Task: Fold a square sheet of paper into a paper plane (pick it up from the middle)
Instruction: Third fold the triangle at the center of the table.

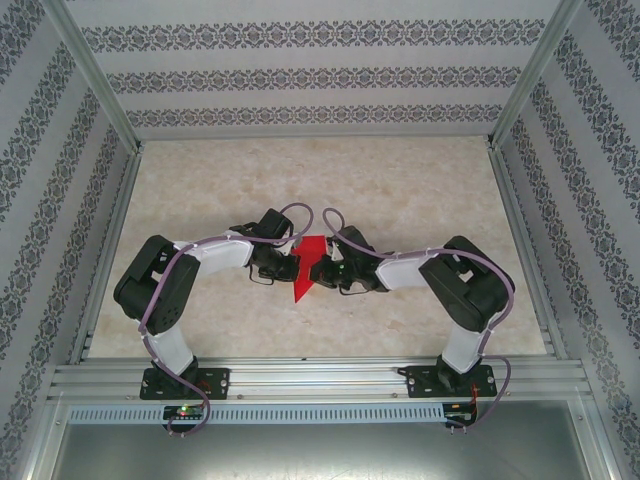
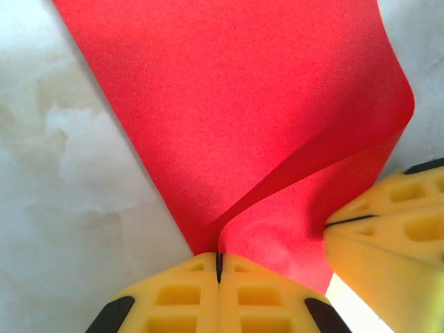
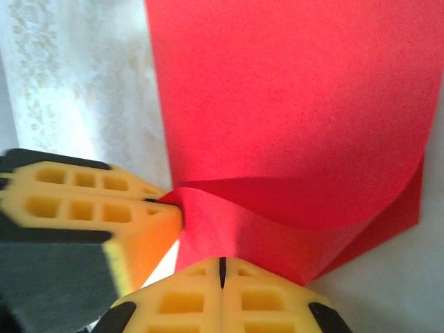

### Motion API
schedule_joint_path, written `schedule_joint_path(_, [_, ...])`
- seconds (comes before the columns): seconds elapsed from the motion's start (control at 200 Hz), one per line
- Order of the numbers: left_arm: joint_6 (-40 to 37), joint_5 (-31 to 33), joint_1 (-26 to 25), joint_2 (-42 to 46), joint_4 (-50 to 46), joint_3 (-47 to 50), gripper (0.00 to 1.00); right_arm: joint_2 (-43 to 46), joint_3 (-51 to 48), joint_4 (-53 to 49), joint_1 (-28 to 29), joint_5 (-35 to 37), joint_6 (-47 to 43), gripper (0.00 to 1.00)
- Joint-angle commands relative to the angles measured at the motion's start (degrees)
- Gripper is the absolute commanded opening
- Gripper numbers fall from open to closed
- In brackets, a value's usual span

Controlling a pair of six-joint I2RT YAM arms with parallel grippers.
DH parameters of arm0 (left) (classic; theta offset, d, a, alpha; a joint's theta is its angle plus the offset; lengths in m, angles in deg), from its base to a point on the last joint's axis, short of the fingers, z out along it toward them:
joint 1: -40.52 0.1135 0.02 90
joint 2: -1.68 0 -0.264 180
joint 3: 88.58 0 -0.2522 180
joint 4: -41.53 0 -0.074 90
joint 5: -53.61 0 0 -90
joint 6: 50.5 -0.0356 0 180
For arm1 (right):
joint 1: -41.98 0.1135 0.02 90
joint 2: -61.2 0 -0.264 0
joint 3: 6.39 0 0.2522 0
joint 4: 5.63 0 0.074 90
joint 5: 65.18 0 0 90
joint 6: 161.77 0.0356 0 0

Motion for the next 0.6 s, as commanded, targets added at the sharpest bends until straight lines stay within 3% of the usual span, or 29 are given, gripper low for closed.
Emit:
schedule_joint_path(0.0, [-0.66,1.16,0.21,-2.09,-2.96,-0.21,0.03,3.09,0.79,-0.22,-2.14,-1.59,-2.41,0.06])
schedule_joint_path(0.145, [-0.70,1.01,0.27,-2.21,-3.00,-0.13,0.03,1.08,1.02,1.50,-4.01,-4.62,-3.19,0.07])
schedule_joint_path(0.445, [-0.68,1.06,0.27,-2.10,-3.17,-0.22,0.02,-5.27,1.08,0.53,-5.12,-3.02,-4.09,0.06])
schedule_joint_path(0.594, [-0.68,1.18,0.28,-2.15,-3.26,-0.26,0.02,-1.41,1.79,-1.14,-5.81,-3.91,-4.48,0.07])
